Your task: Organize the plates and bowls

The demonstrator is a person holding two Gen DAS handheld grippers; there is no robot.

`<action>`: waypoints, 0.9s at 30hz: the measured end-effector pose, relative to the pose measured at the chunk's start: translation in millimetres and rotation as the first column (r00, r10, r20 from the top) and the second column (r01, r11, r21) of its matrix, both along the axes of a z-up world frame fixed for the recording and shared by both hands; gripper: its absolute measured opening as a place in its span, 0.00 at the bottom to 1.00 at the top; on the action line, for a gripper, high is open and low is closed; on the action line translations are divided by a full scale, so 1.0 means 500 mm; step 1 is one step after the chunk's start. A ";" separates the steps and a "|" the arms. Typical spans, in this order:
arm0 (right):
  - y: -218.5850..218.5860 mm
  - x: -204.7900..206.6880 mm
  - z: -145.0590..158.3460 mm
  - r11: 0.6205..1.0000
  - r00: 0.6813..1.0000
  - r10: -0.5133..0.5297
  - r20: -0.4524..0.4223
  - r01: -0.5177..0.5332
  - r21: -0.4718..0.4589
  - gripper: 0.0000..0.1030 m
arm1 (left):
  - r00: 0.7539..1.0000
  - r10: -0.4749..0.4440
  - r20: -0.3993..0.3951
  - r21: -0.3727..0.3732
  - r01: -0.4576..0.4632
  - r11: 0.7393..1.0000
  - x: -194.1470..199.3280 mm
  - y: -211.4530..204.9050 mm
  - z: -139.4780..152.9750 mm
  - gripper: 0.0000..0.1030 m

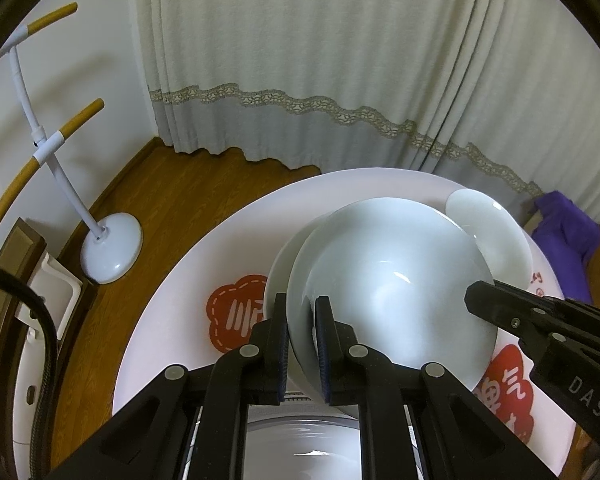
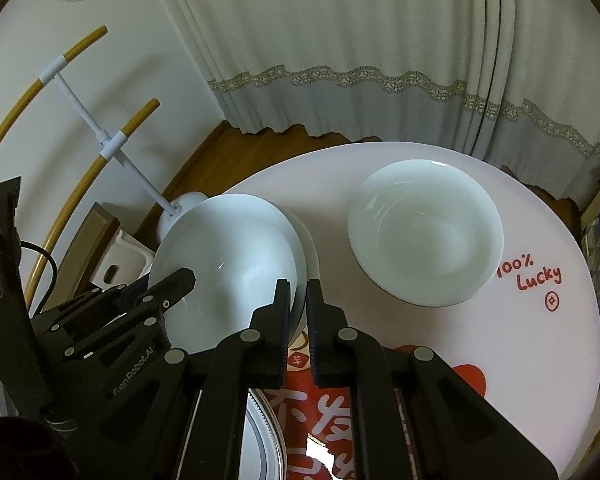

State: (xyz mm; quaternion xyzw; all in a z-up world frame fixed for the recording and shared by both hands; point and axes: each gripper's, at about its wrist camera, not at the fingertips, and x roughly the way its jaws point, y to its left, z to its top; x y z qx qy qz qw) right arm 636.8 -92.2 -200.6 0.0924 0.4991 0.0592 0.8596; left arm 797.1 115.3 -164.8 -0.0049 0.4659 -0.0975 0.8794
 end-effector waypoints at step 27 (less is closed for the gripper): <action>-0.009 -0.006 -0.016 0.999 0.999 -0.028 -0.030 0.030 0.045 0.11 | 1.000 -0.002 0.006 0.022 0.002 1.000 -0.005 -0.019 -0.002 0.08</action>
